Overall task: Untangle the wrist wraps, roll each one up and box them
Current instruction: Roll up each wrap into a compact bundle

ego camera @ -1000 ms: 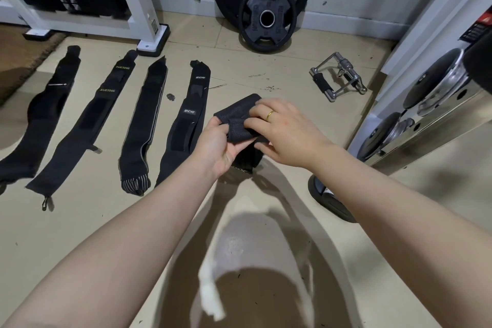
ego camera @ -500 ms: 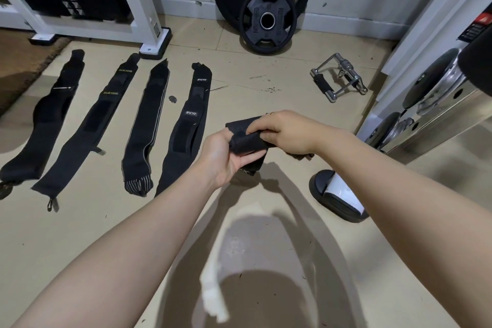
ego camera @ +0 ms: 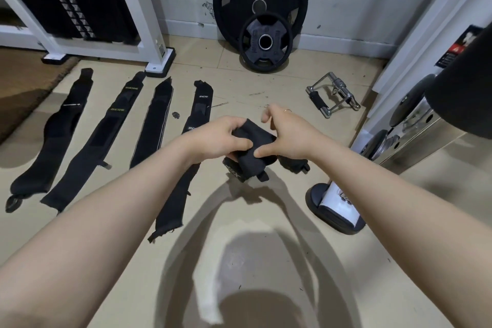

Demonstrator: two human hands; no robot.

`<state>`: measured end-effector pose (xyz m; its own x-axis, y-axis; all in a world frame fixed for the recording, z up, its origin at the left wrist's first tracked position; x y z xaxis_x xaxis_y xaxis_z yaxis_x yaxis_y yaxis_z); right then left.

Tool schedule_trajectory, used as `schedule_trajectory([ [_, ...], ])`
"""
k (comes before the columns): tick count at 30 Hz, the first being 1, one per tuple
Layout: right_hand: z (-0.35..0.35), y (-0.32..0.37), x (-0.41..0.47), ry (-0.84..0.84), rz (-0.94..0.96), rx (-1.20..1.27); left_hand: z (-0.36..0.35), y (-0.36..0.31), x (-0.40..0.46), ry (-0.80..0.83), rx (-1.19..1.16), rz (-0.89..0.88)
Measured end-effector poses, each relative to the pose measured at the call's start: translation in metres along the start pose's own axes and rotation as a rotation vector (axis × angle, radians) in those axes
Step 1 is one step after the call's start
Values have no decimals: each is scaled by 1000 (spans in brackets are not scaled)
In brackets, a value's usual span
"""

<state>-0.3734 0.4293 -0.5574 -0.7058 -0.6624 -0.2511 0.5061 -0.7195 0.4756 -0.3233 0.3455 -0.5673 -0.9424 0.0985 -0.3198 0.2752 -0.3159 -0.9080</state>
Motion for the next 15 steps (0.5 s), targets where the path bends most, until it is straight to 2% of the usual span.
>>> schedule_trajectory([
  [2,8,24,-4,80,177,3,0,-29,2,68,522,-52],
  [3,12,32,-7,136,216,43,0,-41,2,81,685,-54],
  [4,18,37,-9,178,225,91,2,-52,1,78,759,-46],
  [6,36,43,-8,161,225,131,12,-73,-1,8,760,-67],
  [8,59,45,-2,63,215,75,33,-90,-7,-160,591,-94],
  [11,79,38,0,19,164,204,63,-96,-22,-385,-7,-117],
  [13,82,36,-2,16,148,364,68,-98,-22,-406,-175,-127],
  [15,80,36,-4,9,123,433,63,-104,-19,-361,-198,-132],
])
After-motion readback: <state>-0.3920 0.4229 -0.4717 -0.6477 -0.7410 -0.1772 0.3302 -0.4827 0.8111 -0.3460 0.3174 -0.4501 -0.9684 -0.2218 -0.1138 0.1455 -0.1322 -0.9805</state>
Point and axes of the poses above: each hand's wrist, its own x-axis towards the middle knuckle, its own z-axis out of the back of the hand, y = z × x, the point moved 10 cm from there along x, towards the middle knuckle, and after that the axes turned 7 degrees about -x, right-handed, at the moved point
